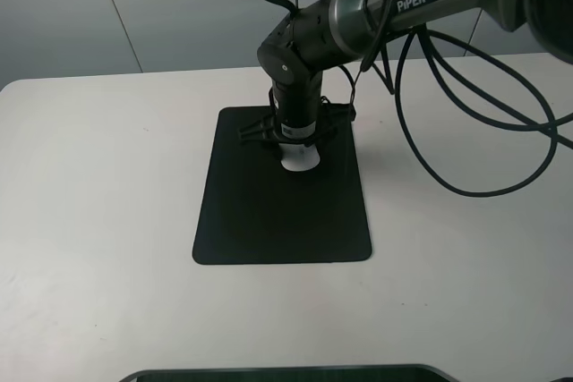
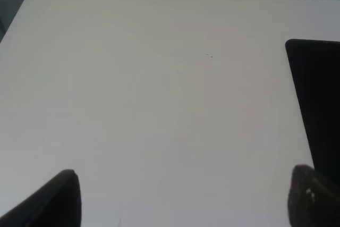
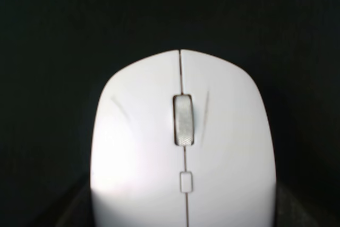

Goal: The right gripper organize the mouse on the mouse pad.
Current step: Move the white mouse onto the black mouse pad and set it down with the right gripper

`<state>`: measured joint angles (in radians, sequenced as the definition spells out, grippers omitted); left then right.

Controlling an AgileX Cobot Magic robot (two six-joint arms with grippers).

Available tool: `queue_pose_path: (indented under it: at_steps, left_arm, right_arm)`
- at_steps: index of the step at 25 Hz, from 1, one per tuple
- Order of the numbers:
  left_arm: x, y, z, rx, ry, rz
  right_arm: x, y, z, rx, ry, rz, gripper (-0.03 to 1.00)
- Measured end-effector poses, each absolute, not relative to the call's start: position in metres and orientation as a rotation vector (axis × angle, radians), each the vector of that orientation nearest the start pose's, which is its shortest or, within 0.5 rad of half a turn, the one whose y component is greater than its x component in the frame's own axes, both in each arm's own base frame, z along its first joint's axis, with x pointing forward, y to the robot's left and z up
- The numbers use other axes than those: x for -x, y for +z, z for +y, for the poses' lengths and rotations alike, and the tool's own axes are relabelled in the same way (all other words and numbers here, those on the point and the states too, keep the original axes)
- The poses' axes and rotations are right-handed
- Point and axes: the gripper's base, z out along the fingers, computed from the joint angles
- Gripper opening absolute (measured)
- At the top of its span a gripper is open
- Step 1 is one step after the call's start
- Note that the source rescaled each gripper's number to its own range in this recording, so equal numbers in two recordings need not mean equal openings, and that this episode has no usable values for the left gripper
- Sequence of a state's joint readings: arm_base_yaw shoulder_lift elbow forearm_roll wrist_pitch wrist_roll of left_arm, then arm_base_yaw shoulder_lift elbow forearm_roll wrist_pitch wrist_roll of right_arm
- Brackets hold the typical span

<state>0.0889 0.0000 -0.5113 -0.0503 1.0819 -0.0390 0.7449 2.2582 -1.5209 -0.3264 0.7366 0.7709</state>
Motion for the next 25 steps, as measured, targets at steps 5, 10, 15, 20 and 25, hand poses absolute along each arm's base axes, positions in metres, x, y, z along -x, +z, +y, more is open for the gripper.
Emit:
queue_pose_path:
  at_steps: [5, 10, 15, 20, 25]
  left_arm:
    - [0.0068, 0.2788, -0.0047, 0.128, -0.029, 2.049]
    - [0.0068, 0.2788, -0.0047, 0.128, -0.029, 2.049]
    - [0.0068, 0.2788, -0.0047, 0.128, -0.029, 2.049]
    - [0.0068, 0.2788, -0.0047, 0.128, -0.029, 2.049]
    - [0.0067, 0.2788, -0.0047, 0.128, -0.029, 2.049]
  right_arm:
    - [-0.3371, 0.0956, 0.2842, 0.276, -0.071, 2.830, 0.00]
    - [-0.3372, 0.0956, 0.2844, 0.276, -0.067, 2.828, 0.00]
    - [-0.3382, 0.0959, 0.2862, 0.264, -0.037, 2.817, 0.00]
    - [-0.3375, 0.0916, 0.2871, 0.251, -0.026, 2.830, 0.00]
    - [-0.3360, 0.0880, 0.2884, 0.232, -0.016, 2.850, 0.00]
